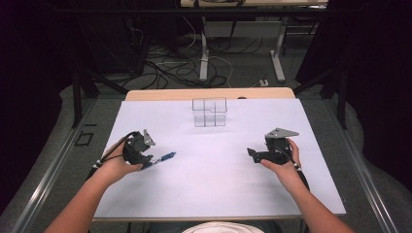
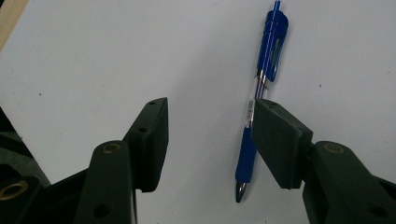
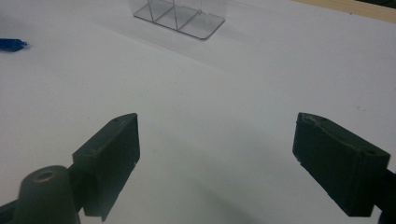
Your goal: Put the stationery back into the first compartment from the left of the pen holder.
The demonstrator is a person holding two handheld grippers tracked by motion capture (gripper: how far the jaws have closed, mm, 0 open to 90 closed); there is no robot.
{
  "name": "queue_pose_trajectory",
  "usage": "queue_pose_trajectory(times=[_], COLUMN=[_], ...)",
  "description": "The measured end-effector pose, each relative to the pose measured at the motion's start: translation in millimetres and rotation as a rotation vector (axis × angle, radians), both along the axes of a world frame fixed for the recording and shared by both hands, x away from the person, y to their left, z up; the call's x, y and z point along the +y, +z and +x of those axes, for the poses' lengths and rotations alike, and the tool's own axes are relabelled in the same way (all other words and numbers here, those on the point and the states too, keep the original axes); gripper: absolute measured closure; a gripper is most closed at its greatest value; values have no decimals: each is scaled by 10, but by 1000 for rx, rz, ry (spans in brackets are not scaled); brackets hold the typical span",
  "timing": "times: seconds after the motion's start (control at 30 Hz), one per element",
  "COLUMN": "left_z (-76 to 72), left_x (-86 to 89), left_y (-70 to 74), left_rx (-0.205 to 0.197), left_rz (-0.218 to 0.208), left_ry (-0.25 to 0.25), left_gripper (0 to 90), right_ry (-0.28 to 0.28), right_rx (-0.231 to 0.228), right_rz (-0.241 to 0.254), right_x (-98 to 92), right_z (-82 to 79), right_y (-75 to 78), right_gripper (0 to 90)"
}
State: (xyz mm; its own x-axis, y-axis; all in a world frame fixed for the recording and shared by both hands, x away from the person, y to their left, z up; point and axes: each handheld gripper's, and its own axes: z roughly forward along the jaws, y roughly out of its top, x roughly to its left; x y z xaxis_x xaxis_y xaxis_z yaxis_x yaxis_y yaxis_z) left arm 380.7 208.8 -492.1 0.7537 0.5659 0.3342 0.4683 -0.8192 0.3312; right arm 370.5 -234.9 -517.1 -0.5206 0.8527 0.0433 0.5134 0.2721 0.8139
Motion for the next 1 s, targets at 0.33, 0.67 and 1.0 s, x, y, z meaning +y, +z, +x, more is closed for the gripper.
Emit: queue_pose_trajectory(times=[0.33, 0.67, 1.0], left_z=[15, 61, 79], left_x=[-83, -125, -185], left_y=[-78, -166, -264], left_rx=[32, 82, 115], left_rz=[21, 31, 33], left_ry=[-16, -22, -27], left_gripper=[531, 579, 634], right_ry=[3, 2, 7], right_rx=[-4, 8, 4], right_rz=[-9, 3, -7], right_x=[-7, -5, -10], right_z=[10, 6, 13], right_y=[-11, -12, -27], right_gripper=[146, 146, 147])
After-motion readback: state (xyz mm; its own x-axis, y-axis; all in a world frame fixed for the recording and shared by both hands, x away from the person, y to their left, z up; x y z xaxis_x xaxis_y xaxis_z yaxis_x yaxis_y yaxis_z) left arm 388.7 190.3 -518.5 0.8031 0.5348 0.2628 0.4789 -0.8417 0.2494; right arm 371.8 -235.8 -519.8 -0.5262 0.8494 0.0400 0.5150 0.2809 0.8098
